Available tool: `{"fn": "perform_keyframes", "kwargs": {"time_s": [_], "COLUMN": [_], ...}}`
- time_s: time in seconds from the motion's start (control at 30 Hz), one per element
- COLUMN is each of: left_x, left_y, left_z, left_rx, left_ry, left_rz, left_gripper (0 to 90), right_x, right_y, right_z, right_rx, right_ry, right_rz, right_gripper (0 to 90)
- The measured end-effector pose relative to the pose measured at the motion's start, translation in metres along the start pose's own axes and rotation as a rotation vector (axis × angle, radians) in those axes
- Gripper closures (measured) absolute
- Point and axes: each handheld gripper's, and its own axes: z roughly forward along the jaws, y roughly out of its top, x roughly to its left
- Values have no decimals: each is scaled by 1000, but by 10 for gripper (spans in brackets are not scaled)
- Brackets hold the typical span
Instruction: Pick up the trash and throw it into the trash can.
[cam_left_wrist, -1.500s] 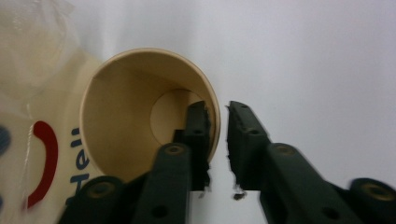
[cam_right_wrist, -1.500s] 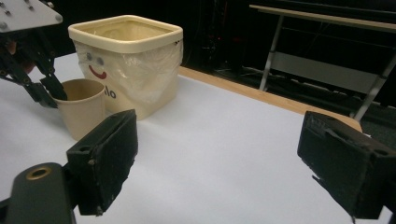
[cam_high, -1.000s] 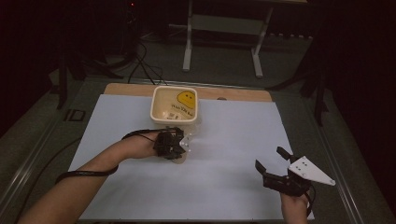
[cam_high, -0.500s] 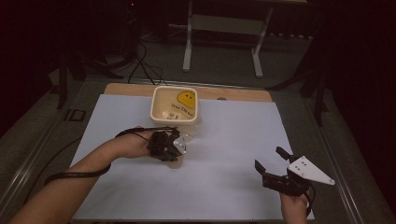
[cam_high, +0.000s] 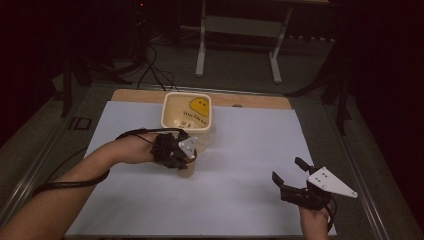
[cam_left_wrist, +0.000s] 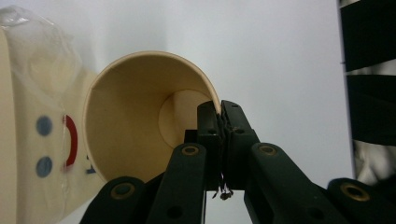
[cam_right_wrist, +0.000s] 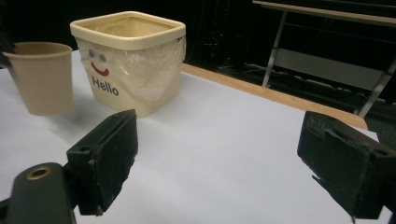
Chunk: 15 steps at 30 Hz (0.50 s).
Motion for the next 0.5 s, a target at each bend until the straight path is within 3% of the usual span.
{"fn": "perform_keyframes", "kwargs": {"time_s": [0.03, 0.27, 0.5], "left_x": [0, 0, 4], "left_y": [0, 2, 6], "left_z": [-4, -28, -48], "left_rx": [-7, -31, -20], "left_ry": [-11, 26, 44], "left_rz": [-8, -7, -7], "left_gripper": [891, 892, 891], "right_x": [0, 0, 1], "right_y": [0, 0, 0], "right_z": [0, 0, 1], "right_rx": [0, 3, 2], "right_ry": [0, 2, 3], "right_rz": [-2, 1, -3], "right_gripper": [123, 123, 123]}}
